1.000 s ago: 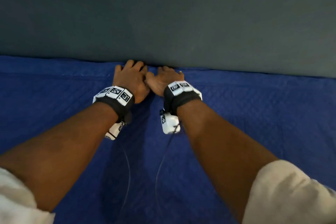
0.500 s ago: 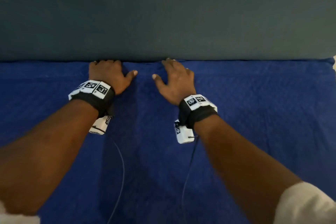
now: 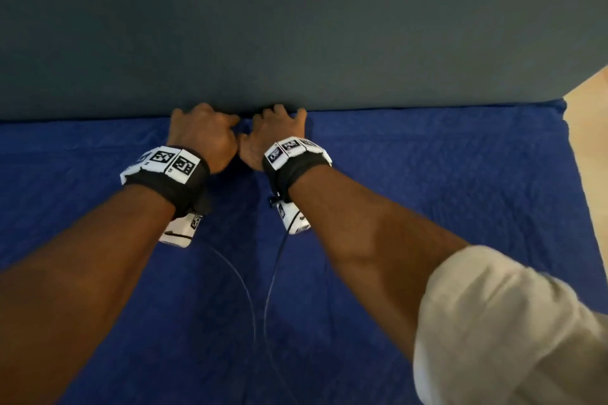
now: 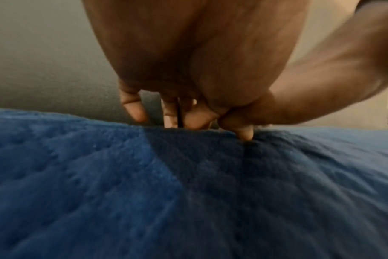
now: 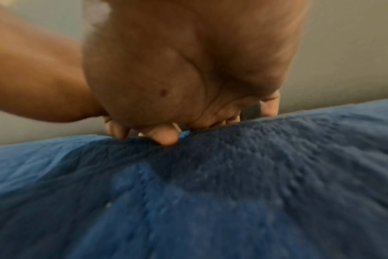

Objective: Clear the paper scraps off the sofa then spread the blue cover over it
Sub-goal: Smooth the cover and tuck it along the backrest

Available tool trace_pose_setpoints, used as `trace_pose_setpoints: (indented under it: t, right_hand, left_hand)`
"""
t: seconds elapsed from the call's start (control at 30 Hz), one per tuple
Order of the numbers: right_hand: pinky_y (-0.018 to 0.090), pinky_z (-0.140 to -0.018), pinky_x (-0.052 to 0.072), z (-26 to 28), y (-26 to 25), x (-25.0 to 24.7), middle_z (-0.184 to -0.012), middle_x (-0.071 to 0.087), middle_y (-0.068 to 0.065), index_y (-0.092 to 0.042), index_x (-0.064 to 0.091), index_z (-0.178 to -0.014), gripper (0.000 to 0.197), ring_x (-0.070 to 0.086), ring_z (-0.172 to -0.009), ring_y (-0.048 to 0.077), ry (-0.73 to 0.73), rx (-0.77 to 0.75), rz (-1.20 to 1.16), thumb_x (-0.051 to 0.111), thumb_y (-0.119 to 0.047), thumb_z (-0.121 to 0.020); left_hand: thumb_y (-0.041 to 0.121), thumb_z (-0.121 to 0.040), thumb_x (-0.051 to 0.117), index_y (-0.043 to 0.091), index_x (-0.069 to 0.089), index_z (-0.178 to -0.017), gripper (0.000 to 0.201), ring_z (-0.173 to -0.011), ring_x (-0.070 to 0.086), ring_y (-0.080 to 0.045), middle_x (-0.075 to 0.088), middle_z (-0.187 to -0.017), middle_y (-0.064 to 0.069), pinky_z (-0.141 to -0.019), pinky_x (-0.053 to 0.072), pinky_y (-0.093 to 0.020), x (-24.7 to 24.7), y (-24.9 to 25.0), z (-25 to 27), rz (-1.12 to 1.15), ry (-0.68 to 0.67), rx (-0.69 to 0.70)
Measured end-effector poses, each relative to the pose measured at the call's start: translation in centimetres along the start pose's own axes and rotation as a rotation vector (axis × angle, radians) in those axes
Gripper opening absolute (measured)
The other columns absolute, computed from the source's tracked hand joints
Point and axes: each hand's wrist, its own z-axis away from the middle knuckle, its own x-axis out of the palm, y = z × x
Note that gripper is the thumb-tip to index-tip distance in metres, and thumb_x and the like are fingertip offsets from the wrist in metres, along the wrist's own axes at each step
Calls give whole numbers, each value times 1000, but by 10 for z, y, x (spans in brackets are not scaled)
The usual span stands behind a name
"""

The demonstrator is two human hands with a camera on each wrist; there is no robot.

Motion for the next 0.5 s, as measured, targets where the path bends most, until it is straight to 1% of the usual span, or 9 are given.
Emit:
trace_pose_setpoints:
  t: [0.07, 0.1, 0.17, 0.23, 0.27, 0.33, 0.4, 0.43, 0.5]
  right_hand:
    - [58, -116, 16, -6, 3, 0, -147, 55, -3, -21, 59, -137, 59, 40, -142, 18, -36, -32, 30, 28, -56, -100]
    - [60, -117, 14, -7, 5, 2, -148, 54, -3, -22, 58, -137, 57, 39, -143, 18, -47, -44, 2, 29, -55, -100]
    - [62, -118, 8, -8, 14, 8, -152, 51, -2, -23, 56, -137, 51, 36, -145, 18, -44, -71, -93, 33, -50, -101]
    - [58, -118, 9, -8, 24, 9, -153, 50, -3, -26, 54, -138, 45, 36, -146, 17, -27, -121, -161, 37, -45, -102]
    - [55, -117, 12, -5, 32, 7, -153, 51, -4, -28, 54, -139, 45, 37, -145, 16, -20, -161, -194, 38, -44, -100]
    - [49, -113, 19, 3, 50, 0, -149, 56, -5, -30, 56, -139, 46, 43, -143, 17, 18, -248, -276, 44, -44, -97]
    - [48, -116, 20, 18, 71, -3, -156, 50, -6, -30, 51, -148, 53, 39, -147, 16, 47, -278, -354, 56, -42, -97]
    - [49, -119, 19, 29, 87, -1, -161, 44, -6, -30, 47, -152, 58, 35, -151, 16, 70, -245, -367, 58, -43, -97]
    - [50, -121, 18, 51, 129, 8, -167, 35, -4, -30, 41, -156, 64, 28, -155, 16, 116, -119, -368, 56, -52, -98]
  left_hand:
    - [29, -96, 43, 27, 59, -139, 46, -127, 47, -31, 58, -139, -4, -97, 39, -53, 3, 0, -4, -50, -82, -34]
    - [29, -97, 45, 27, 55, -143, 47, -129, 44, -31, 55, -143, -2, -98, 39, -55, 5, 2, -6, -73, -106, -43]
    - [33, -98, 44, 27, 51, -145, 48, -133, 41, -32, 52, -148, -1, -102, 39, -55, 6, 10, -12, -136, -166, -65]
    - [40, -98, 41, 26, 53, -142, 48, -137, 41, -35, 50, -151, -3, -108, 36, -52, 3, 18, -24, -167, -244, -122]
    - [46, -96, 39, 26, 55, -141, 51, -137, 42, -36, 50, -152, -6, -110, 35, -51, 2, 24, -30, -155, -275, -157]
    - [58, -87, 32, 23, 54, -143, 69, -137, 45, -38, 49, -153, -11, -112, 38, -48, 1, 37, -37, -103, -298, -220]
    - [69, -81, 26, 19, 49, -148, 86, -137, 44, -41, 46, -154, -16, -114, 36, -48, 3, 49, -40, -69, -301, -285]
    - [73, -80, 24, 16, 47, -149, 93, -138, 44, -43, 45, -155, -18, -115, 35, -48, 6, 57, -39, -73, -298, -307]
    - [77, -84, 24, 9, 47, -150, 97, -138, 44, -44, 44, -154, -23, -115, 34, -48, 10, 68, -33, -72, -262, -332]
